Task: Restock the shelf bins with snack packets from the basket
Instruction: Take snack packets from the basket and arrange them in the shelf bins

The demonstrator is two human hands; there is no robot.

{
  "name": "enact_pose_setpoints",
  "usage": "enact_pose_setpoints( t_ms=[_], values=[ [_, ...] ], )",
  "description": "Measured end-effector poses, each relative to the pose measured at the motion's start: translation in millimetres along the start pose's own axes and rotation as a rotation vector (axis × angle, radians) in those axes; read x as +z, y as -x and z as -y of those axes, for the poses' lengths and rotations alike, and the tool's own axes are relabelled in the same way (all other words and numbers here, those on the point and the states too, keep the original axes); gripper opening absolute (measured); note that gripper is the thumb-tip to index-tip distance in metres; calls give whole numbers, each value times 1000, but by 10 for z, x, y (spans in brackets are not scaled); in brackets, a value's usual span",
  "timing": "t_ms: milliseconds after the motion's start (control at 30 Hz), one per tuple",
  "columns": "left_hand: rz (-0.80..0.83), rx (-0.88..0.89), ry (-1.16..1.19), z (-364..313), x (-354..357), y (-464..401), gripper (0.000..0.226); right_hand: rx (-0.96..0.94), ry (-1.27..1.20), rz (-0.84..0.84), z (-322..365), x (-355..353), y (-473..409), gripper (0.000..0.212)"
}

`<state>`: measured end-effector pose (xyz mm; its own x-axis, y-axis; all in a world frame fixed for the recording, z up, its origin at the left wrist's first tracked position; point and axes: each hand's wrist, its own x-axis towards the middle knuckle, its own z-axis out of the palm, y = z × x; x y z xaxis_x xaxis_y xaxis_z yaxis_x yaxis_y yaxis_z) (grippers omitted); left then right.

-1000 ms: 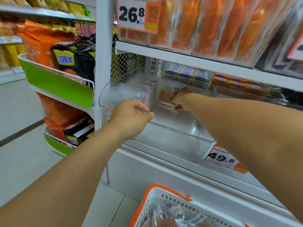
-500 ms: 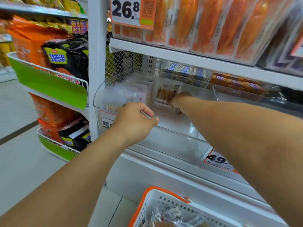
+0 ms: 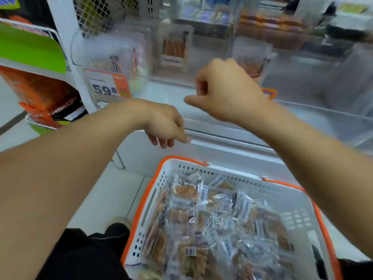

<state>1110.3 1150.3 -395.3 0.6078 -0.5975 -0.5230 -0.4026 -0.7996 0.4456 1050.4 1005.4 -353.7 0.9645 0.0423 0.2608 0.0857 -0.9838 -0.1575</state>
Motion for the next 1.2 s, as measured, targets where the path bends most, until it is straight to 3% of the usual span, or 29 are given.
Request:
enact_pose_setpoints(
  t_ms=[67, 133, 200, 267, 367, 567, 767, 967, 1033, 1100, 1200],
  values=[
    [208, -18, -174, -159, 314, -59, 31, 34, -126, 163, -289, 340, 639, 37],
    [327, -16, -304, -318, 597, -98, 34, 111, -161, 465, -589, 789, 1122, 27],
    [348, 15, -415, -465, 803, -132, 39, 224, -112, 695, -914, 1269, 1454, 38],
    [331, 62, -501, -606, 947, -136, 44, 380, -37, 772, -1226, 1638, 1784, 57],
    [307, 112, -555, -748, 1011, -152, 47, 552, 58, 763, -1707, 2030, 2206, 51],
    [274, 81, -643, -790, 869, -199, 51, 623, -131, 681, -1905, 2028, 2391, 44],
    [263, 98, -583, -784, 827, -290, 49, 563, -105, 941, -2143, 1844, 2315, 75],
    [337, 101, -639, -807, 908, -312, 54, 387, -37, 1125, -2147, 1655, 2233, 32],
    [321, 109, -612, -815, 895, -314, 57, 374, -257, 1082, -2072, 1429, 2037, 16],
    [285, 109, -555, -829, 868, -302, 67, 414, -596, 959, -1948, 1112, 1794, 19],
    [220, 116, -361, -817, 761, -275, 97, 401, -1072, 645, -1652, 623, 1508, 19]
  ],
)
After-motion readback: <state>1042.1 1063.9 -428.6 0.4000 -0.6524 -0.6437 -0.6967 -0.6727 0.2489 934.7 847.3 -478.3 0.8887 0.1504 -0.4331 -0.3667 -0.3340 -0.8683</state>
